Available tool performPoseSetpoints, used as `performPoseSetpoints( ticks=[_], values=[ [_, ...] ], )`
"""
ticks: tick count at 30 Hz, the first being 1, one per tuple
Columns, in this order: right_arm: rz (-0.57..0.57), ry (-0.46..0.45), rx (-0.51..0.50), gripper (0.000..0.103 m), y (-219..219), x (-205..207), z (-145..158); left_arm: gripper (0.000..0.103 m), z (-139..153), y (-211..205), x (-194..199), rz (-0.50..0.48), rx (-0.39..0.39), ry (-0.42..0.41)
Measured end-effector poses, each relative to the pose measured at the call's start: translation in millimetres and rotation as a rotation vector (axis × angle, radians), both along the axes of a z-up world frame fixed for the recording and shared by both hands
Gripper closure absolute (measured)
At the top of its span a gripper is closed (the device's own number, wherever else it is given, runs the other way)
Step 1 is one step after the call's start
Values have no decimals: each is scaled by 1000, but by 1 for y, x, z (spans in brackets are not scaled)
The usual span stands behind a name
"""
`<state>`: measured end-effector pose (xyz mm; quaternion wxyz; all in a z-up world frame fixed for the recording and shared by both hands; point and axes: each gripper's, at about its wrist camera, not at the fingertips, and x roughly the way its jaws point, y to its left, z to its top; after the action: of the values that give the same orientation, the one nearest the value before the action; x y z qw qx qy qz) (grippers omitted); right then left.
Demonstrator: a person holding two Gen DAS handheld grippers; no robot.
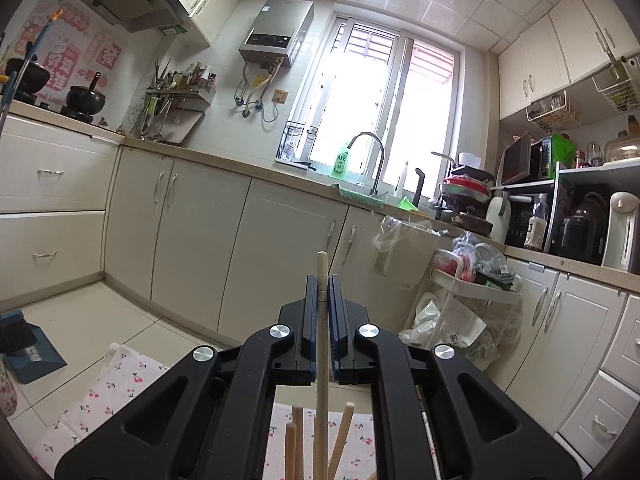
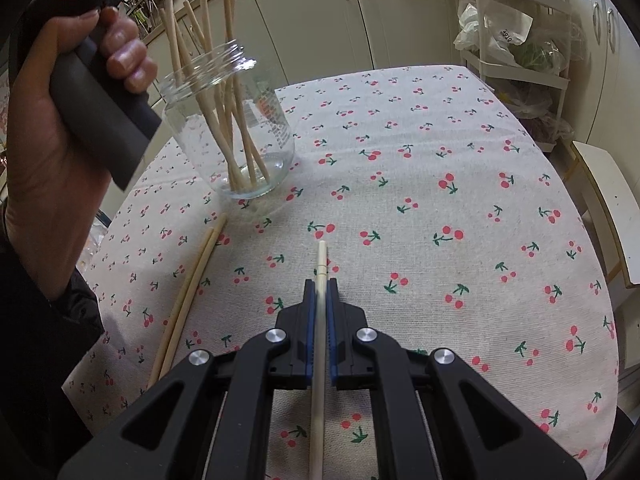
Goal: Organize utensils
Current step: 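Lift the left gripper's stick over the jar and lower it in, then open the left gripper to leave the stick in the jar and withdraw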
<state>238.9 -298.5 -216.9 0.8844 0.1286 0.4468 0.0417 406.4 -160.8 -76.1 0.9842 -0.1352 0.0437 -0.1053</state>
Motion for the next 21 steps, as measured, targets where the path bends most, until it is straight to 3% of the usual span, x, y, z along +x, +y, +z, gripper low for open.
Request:
performPoseSetpoints(
  ticks=[21],
  values=[
    [13, 11, 3, 94, 0, 2, 2, 98, -25, 10, -32, -84, 76, 97]
  ],
)
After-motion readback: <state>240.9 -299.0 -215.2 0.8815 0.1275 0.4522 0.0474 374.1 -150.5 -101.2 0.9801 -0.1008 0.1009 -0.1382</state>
